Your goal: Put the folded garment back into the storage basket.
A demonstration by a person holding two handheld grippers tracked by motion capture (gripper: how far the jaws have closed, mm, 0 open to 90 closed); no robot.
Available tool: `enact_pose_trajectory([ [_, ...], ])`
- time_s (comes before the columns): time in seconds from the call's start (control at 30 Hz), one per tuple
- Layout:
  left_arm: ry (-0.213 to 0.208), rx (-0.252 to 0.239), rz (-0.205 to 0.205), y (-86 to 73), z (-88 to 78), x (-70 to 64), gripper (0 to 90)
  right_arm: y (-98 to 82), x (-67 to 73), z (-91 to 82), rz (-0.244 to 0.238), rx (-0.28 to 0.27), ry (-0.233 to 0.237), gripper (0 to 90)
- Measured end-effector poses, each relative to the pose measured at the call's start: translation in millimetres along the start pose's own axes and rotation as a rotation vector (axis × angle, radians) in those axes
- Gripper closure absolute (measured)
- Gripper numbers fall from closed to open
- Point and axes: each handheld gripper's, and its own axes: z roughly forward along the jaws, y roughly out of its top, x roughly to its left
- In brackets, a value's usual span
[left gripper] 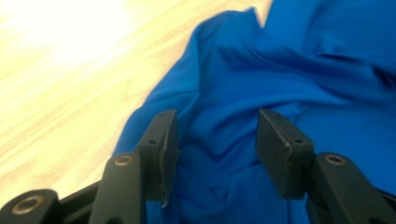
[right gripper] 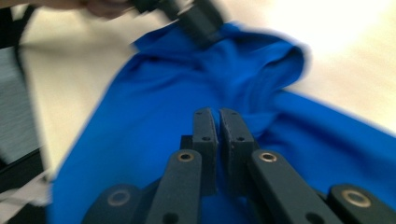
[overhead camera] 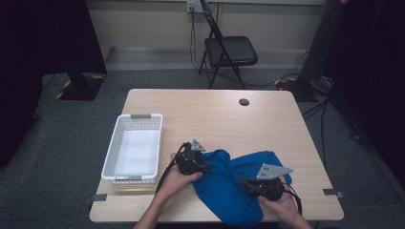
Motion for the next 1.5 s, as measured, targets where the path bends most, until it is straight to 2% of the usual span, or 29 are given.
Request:
enact_pose_trajectory([
  [0.07,0.004,-0.018,0.006,1.1,-2.5,-0.7,48.3,-4.8,8.0,2.9,-0.014,0.022,0.031,85.7],
  [0.13,0.009,-0.049,0.017,3.2,-7.2,-2.6,47.5,-9.8,14.9,5.2,-0.032,0.049,0.04,85.8],
  [0.23,-0.005,-0.1,0.011,5.4,-12.7,-3.5,46.7,-17.7,18.8,8.2,-0.033,0.091,0.066,85.8],
  [0.3,0.0,-0.103,0.02,5.7,-11.2,-3.9,45.7,-23.1,20.2,10.7,-0.037,0.123,0.081,85.8],
  [0.43,0.024,-0.061,0.046,4.0,-1.6,-7.2,45.7,-26.1,21.5,9.0,-0.05,0.145,0.094,85.8],
  [0.53,0.069,-0.001,0.007,-0.8,6.3,-3.8,48.4,-27.0,20.8,7.7,-0.05,0.145,0.074,85.8],
  [0.6,0.086,0.026,-0.004,-5.7,9.0,-0.6,54.2,-27.4,19.1,7.0,-0.048,0.144,0.056,85.8],
  [0.67,0.093,0.029,-0.014,-9.0,6.4,1.0,62.2,-27.6,15.1,5.8,-0.041,0.147,0.035,85.8],
  [0.7,0.093,0.036,-0.01,-9.9,4.6,0.6,67.0,-28.0,12.0,5.1,-0.031,0.146,0.026,85.8],
  [0.8,0.097,0.062,0.015,-14.7,1.7,-5.2,74.3,-29.2,2.0,2.4,0.001,0.143,-0.006,85.7],
  [0.87,0.09,0.074,0.041,-18.6,-1.2,-11.5,75.8,-29.5,-4.0,1.2,0.024,0.144,-0.023,85.7],
  [1.03,0.044,0.093,0.066,-30.5,-13.4,-23.1,77.4,-29.2,-8.7,0.4,0.047,0.149,-0.043,85.6],
  [1.2,-0.017,0.116,0.062,-43.6,-27.5,-32.0,77.5,-29.4,-7.7,0.1,0.046,0.153,-0.041,85.5],
  [1.27,-0.025,0.129,0.06,-48.4,-33.8,-35.2,77.5,-29.7,-7.5,-0.1,0.053,0.15,-0.046,85.5],
  [1.33,-0.04,0.111,0.045,-50.7,-41.1,-36.2,77.6,-29.8,-7.0,0.0,0.048,0.145,-0.049,85.5],
  [1.43,-0.054,0.011,0.03,-45.4,-53.0,-31.2,64.8,-29.0,-8.5,-0.7,0.053,0.122,-0.051,85.6],
  [1.5,-0.074,-0.049,0.025,-37.2,-56.9,-25.3,62.6,-26.4,-9.7,-3.1,0.054,0.097,-0.059,85.6],
])
